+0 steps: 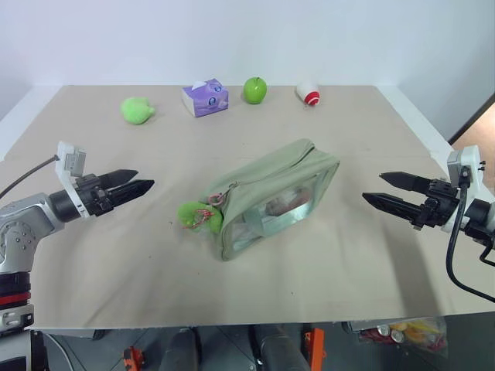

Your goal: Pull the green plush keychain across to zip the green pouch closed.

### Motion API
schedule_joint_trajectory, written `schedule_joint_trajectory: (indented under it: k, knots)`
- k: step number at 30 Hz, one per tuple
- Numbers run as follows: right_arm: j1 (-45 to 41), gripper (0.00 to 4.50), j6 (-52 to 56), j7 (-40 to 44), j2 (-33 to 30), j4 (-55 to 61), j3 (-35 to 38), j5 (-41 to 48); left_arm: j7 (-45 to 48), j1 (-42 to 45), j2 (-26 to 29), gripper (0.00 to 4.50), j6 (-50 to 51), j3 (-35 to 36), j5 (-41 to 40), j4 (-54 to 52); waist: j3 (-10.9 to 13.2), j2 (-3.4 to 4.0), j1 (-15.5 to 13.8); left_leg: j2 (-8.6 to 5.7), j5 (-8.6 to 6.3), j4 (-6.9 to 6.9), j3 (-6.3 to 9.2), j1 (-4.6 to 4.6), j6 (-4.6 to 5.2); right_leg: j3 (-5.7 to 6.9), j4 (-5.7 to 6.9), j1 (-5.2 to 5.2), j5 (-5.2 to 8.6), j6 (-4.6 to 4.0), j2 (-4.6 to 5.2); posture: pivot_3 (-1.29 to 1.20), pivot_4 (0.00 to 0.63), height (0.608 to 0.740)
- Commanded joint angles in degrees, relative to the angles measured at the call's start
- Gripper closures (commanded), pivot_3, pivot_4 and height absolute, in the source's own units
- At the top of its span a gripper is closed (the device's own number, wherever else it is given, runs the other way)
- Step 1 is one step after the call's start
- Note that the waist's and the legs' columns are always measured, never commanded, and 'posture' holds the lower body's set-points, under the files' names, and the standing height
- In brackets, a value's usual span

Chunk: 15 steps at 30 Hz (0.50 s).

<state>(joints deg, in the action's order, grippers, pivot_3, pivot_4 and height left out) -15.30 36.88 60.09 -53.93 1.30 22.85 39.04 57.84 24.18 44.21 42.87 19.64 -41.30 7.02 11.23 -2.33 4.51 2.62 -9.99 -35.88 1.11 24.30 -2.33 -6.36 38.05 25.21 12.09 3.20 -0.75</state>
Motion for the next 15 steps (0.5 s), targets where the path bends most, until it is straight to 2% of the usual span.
schedule_joint_trajectory:
  k: [1,5,9,12,15]
  knots:
    - [-2.0,0.0,-1.0,1.0,-1.6,1.3,0.7,0.1,1.9,-0.6,2.5,0.01,0.6,1.4,-1.4,-3.1,0.0,0.0,0.0,0.0,0.0,-0.01,0.0,0.0,0.0,0.0,0.0,0.0,0.0,0.0,0.0,0.0,0.15,0.74]
    - [-9.2,0.0,-0.5,3.4,-5.0,2.2,-0.9,1.1,5.4,2.9,5.7,0.01,2.8,2.1,-4.6,-5.2,0.1,0.07,0.4,0.02,0.0,-0.04,-0.09,0.02,0.0,-0.03,0.03,0.08,-0.06,0.0,0.02,0.0,0.15,0.74]
    - [-17.3,0.0,-1.5,6.8,-7.6,1.6,-4.4,0.1,6.9,8.4,7.0,0.01,4.0,-0.4,-6.1,-7.9,0.1,0.05,0.3,0.03,0.0,-0.06,-0.05,0.01,0.0,0.03,0.02,0.07,-0.06,0.0,0.01,0.0,0.15,0.74]
    - [-25.5,0.0,-2.8,9.6,-7.7,0.7,-9.0,-1.1,8.5,13.5,6.7,0.01,4.8,-2.6,-7.7,-10.4,0.1,0.06,0.3,0.03,0.0,-0.06,-0.06,-0.03,-0.01,0.04,0.01,-0.01,-0.03,-0.03,0.03,0.0,0.15,0.74]
    - [-29.8,0.0,-3.8,13.4,-6.7,2.1,-13.9,-1.8,10.0,17.1,6.4,0.01,4.8,-4.3,-8.4,-10.9,0.1,0.08,0.2,0.02,-0.02,-0.03,-0.13,0.03,-0.04,0.01,0.0,0.07,0.01,-0.03,0.06,0.0,0.15,0.74]
